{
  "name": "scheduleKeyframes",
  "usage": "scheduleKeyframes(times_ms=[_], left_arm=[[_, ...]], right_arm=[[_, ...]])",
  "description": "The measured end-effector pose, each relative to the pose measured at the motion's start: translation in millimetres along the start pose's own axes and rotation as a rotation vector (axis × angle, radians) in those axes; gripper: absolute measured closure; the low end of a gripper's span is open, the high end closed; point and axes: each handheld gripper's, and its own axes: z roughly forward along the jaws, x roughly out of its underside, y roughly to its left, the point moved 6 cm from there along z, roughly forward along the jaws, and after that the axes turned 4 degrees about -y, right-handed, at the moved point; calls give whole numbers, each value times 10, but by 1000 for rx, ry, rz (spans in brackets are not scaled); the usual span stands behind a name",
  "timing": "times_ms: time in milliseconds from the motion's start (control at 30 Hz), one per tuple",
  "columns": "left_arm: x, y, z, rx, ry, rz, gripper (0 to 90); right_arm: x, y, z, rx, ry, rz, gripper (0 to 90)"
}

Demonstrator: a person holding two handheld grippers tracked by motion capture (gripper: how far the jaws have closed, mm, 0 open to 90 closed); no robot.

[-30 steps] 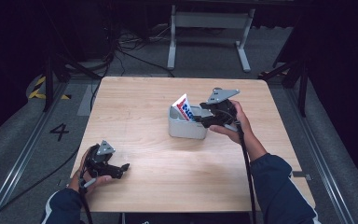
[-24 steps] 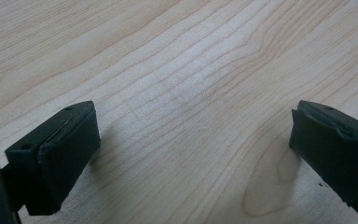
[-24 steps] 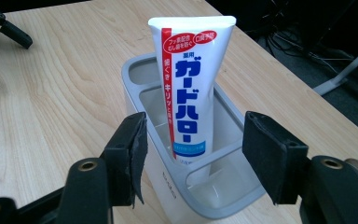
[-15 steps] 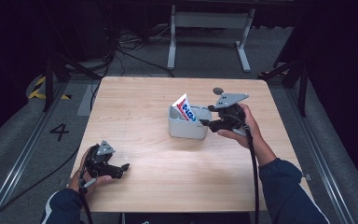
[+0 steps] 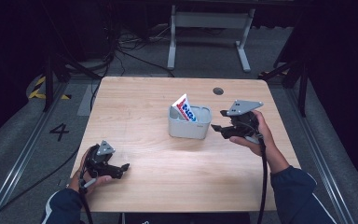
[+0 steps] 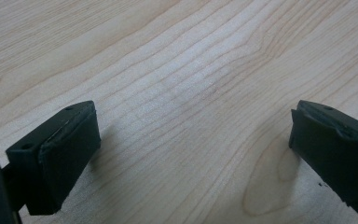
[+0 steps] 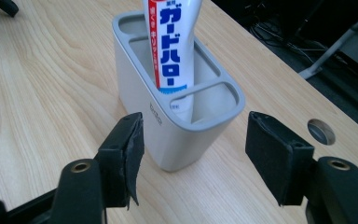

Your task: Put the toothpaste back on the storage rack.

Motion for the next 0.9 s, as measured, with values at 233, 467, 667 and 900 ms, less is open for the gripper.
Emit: scheduleKeyframes(times_ms=[233,467,667,900], left_arm=[[1,-1,-1,0,1,-2,23],[1,-2,0,0,0,-2,23],[1,-2,0,0,0,-2,23],[-2,3,1,-1,-2,3,23]], right_arm=[[169,-37,-145,57,7,12,351],[351,-45,-197,83,43,8,351],[522,-48,-220,89,71,21,348],[760,-52,-237,93,103,37,342]])
